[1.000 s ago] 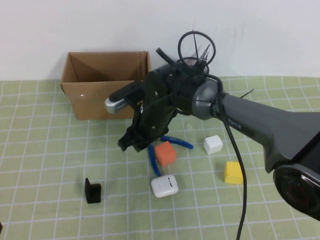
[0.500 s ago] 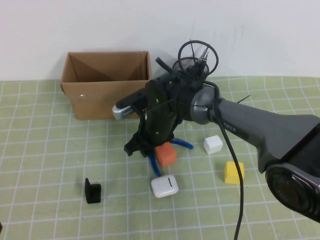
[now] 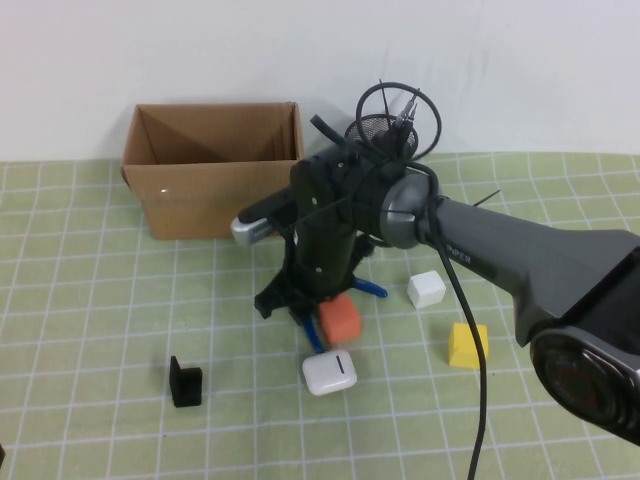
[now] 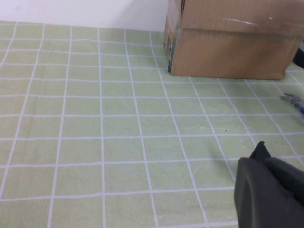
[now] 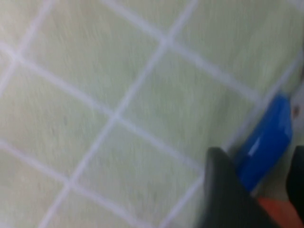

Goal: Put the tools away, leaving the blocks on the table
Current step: Pick up the pliers from the table

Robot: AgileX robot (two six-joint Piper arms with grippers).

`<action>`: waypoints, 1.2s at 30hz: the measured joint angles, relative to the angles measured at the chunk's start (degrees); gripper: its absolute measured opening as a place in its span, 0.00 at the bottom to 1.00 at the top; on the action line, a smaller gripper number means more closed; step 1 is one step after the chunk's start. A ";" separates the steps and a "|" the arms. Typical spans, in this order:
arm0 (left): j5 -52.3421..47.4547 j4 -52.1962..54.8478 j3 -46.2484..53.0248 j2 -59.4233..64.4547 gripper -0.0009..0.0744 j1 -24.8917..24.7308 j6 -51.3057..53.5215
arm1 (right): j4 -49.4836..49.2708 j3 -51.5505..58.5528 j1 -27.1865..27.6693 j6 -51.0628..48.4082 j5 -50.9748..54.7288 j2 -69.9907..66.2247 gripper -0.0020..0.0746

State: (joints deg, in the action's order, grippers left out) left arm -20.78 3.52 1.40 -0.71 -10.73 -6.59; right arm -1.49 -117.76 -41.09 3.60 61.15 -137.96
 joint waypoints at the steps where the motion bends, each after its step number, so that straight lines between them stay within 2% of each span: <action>1: 0.00 0.00 0.00 0.00 0.01 0.00 0.00 | 0.00 -0.13 0.00 0.74 1.60 0.00 0.34; 6: 0.00 0.00 0.00 0.00 0.01 0.00 0.00 | 0.00 -0.13 0.00 2.60 5.59 -0.09 0.34; 18: 0.00 0.00 0.00 0.00 0.01 0.00 0.00 | 0.26 -4.92 0.00 3.29 6.28 -0.71 0.34; 36: 0.00 0.00 0.00 0.00 0.01 0.00 0.00 | -0.73 -5.49 0.26 2.57 4.97 -3.11 0.33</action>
State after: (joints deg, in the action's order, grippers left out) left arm -20.78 3.52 1.40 -0.71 -10.73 -6.59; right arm -2.22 -123.25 -40.83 6.17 66.12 -141.07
